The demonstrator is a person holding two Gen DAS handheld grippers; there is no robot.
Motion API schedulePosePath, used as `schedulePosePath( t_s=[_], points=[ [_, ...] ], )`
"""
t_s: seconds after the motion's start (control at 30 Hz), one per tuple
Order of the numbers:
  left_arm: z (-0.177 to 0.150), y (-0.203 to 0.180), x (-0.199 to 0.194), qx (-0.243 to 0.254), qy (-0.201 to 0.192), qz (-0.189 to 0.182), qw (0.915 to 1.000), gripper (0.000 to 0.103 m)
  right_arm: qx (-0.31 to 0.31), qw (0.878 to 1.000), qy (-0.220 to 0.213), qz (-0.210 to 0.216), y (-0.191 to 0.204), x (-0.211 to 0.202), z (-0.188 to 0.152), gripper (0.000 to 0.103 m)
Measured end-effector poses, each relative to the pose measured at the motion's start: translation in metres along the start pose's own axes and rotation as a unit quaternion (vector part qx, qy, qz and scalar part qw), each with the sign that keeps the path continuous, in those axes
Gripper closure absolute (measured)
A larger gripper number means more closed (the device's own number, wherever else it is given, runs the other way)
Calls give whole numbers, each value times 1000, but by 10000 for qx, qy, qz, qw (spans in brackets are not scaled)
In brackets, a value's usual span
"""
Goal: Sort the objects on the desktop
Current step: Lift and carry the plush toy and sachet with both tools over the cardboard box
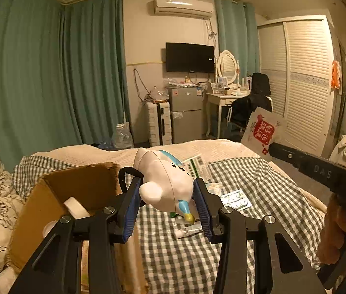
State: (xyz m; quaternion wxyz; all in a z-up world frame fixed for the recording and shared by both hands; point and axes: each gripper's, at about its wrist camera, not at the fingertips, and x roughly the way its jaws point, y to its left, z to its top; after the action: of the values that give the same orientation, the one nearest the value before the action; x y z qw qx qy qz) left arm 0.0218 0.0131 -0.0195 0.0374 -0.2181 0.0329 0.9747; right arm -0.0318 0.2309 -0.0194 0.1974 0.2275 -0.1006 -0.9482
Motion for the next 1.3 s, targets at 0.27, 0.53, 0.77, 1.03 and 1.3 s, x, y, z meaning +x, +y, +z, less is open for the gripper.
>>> schedulePosePath(
  t_s=[0.27, 0.53, 0.77, 1.03, 1.3],
  points=[
    [4, 24, -19, -164, -145, 181, 9996, 59, -147, 9999, -36, 78, 24, -13, 5, 102],
    [5, 48, -31, -281, -177, 307, 9990, 59, -453, 9988, -107, 124, 47, -14, 1, 102],
    [6, 74, -37, -389, -238, 500, 9977, 59, -516, 9984, -76, 198, 63, -10, -4, 102],
    [4, 96, -37, -568, -192, 520, 9968, 59, -707, 9972, -57, 254, 84, 1, -7, 102],
    [0, 110, -29, -619, -94, 532, 9966, 59, -853, 9951, -20, 503, 106, 10, -11, 102]
  ],
)
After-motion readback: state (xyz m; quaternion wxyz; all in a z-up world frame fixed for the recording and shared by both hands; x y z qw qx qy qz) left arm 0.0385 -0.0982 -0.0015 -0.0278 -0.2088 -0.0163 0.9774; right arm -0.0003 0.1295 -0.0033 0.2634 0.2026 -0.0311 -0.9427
